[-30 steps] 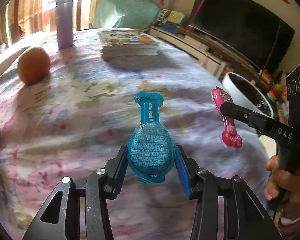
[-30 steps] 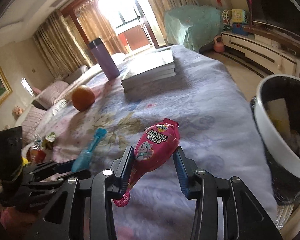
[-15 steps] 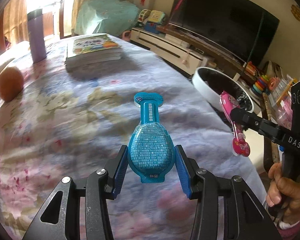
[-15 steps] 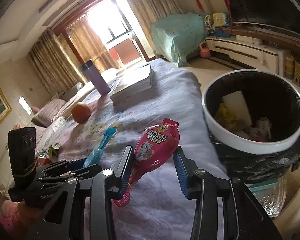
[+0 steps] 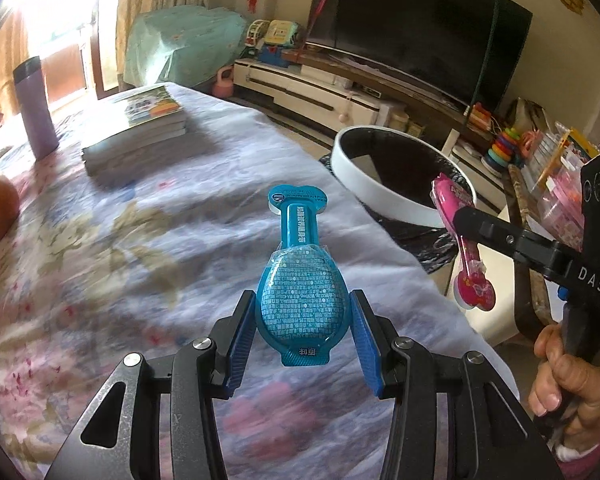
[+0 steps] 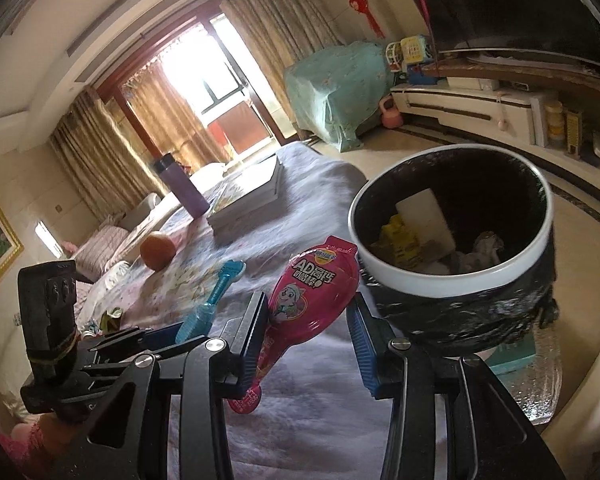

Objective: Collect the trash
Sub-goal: 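Carry the blue brush and pink candy toy over the trash bin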

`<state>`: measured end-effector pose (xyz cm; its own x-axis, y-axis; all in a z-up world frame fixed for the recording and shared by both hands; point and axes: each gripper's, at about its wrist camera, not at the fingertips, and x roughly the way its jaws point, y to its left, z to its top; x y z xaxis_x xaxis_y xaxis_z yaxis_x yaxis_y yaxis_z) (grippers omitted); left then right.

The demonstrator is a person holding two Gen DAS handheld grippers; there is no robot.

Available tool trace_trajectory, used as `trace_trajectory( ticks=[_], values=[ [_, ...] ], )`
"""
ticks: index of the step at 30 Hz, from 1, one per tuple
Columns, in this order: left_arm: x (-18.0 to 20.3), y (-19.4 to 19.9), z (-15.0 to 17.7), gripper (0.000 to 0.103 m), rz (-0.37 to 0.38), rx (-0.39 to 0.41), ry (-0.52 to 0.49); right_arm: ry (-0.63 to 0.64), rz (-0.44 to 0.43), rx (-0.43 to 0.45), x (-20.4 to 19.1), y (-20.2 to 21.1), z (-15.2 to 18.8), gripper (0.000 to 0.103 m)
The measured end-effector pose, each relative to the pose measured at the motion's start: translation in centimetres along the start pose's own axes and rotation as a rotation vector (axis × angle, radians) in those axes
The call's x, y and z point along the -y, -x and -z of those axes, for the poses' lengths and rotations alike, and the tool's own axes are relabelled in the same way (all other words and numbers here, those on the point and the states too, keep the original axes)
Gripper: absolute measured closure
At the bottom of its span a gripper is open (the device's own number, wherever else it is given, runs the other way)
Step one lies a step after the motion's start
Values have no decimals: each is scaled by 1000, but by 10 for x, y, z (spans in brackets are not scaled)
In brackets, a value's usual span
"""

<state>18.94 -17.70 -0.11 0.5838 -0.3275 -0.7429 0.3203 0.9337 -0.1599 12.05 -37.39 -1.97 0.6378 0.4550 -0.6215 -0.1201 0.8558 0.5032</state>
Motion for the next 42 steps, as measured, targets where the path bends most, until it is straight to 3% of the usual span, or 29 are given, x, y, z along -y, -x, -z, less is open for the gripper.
trace_trajectory(
  ticks=[16,42],
  values=[
    [32,-8,-12,58,10,3,-58,-32,6,47,21,23,-1,62],
    [47,-31,-39,58,31,4,-97,-53,43,84,50,32,-23,62]
  ],
)
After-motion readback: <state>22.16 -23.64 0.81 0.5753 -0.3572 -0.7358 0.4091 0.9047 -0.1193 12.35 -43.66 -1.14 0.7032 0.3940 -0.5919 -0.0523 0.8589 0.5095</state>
